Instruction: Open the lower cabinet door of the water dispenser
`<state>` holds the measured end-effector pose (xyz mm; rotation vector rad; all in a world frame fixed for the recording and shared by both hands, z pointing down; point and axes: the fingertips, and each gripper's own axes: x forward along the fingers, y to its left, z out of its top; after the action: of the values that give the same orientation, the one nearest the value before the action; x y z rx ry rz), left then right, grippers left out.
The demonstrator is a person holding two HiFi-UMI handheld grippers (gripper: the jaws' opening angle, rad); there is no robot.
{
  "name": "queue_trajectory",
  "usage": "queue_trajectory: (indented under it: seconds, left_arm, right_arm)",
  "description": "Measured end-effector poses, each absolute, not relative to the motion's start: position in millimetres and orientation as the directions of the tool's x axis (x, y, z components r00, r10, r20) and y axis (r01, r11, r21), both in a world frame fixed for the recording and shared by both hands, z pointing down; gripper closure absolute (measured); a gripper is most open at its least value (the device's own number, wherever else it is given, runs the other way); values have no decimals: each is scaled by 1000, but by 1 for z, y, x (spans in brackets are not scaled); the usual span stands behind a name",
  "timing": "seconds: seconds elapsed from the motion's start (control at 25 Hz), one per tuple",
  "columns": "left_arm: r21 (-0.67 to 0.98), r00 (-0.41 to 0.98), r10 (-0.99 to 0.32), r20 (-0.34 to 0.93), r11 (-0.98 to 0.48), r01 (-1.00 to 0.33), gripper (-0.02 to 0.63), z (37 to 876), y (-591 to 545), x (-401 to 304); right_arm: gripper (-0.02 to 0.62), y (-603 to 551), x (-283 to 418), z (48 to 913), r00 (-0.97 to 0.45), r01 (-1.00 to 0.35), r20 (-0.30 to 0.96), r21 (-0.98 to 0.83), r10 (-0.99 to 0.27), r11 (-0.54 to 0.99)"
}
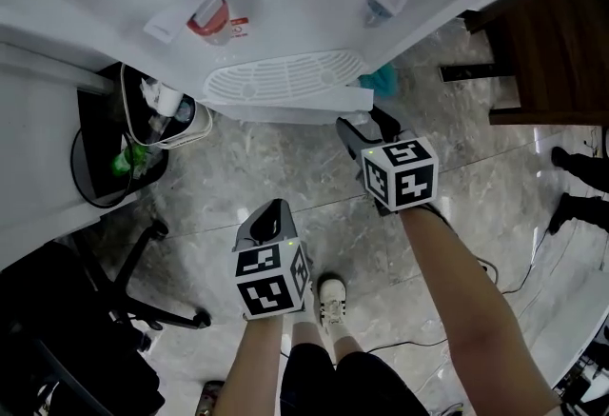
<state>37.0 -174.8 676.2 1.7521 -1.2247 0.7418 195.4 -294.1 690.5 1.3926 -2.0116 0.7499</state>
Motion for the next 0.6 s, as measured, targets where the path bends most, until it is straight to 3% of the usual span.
queue_trajectory:
  seconds: [0.6]
  left_arm:
    - [275, 312, -432, 846, -148, -950, 600, 680, -112, 21]
  right_arm:
    - [468, -135, 93, 687, -469, -863, 746, -271, -473, 427]
